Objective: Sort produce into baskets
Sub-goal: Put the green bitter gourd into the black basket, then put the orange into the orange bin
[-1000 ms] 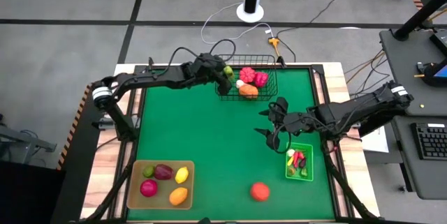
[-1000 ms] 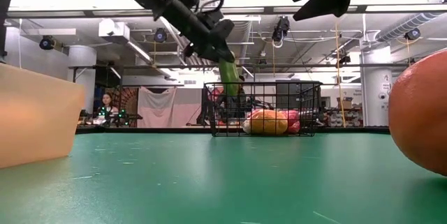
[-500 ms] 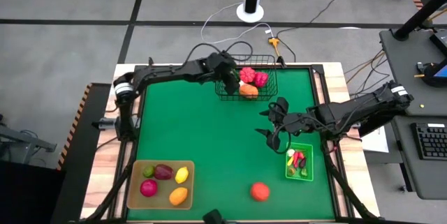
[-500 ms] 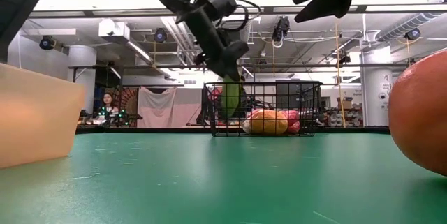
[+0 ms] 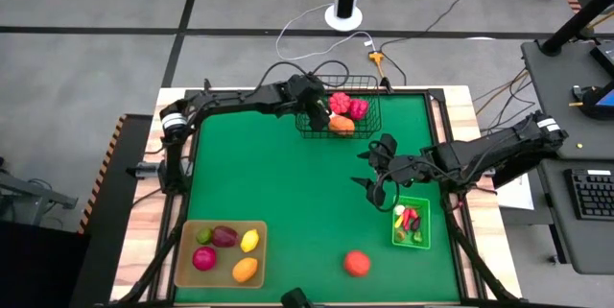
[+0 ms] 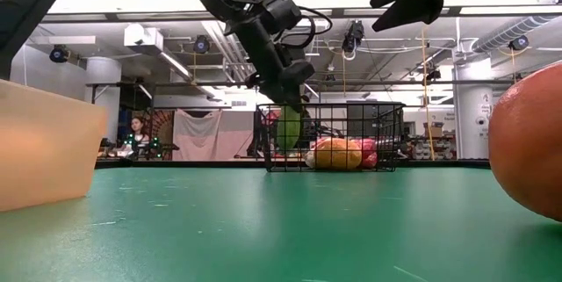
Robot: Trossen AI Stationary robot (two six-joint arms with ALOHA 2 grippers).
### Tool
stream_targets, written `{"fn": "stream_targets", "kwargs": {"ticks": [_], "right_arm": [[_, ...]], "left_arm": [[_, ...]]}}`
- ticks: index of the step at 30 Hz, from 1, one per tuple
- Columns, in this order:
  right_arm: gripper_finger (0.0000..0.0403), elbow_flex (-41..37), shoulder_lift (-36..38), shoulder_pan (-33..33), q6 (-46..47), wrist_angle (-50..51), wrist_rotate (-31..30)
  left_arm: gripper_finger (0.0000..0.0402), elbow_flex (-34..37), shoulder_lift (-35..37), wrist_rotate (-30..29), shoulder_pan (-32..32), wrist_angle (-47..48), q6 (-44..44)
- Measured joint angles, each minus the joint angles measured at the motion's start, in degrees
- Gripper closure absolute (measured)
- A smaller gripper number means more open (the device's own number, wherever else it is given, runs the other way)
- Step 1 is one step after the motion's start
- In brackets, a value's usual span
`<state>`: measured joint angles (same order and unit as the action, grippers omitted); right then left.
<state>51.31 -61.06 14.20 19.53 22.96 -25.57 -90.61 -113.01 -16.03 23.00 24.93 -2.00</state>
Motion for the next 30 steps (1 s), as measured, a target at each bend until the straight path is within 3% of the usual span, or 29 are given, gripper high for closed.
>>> {"fn": "stream_targets", "kwargs": {"ticks": [7, 17, 27, 30], "right_arm": [[0.0075, 0.00, 0.00, 0.00, 0.00, 0.00, -0.02], [0.0074, 0.00, 0.00, 0.00, 0.02, 0.31, -0.02], [0.0074, -0.10, 0.00, 0.02, 0.00, 0.81, -0.04], [0.0074, -0.70, 0.00, 0.02, 0.00, 0.79, -0.02]], "left_arm": [[0.0179, 0.04, 0.00, 0.02, -0.19, -0.01, 0.17], [0.0173, 0.02, 0.71, 0.04, -2.09, 0.20, 0.46], [0.0172, -0.44, 8.70, -0.13, -11.80, 8.72, 1.39], [0.0172, -0.44, 11.00, -2.57, -16.19, 12.36, 0.39]]}}
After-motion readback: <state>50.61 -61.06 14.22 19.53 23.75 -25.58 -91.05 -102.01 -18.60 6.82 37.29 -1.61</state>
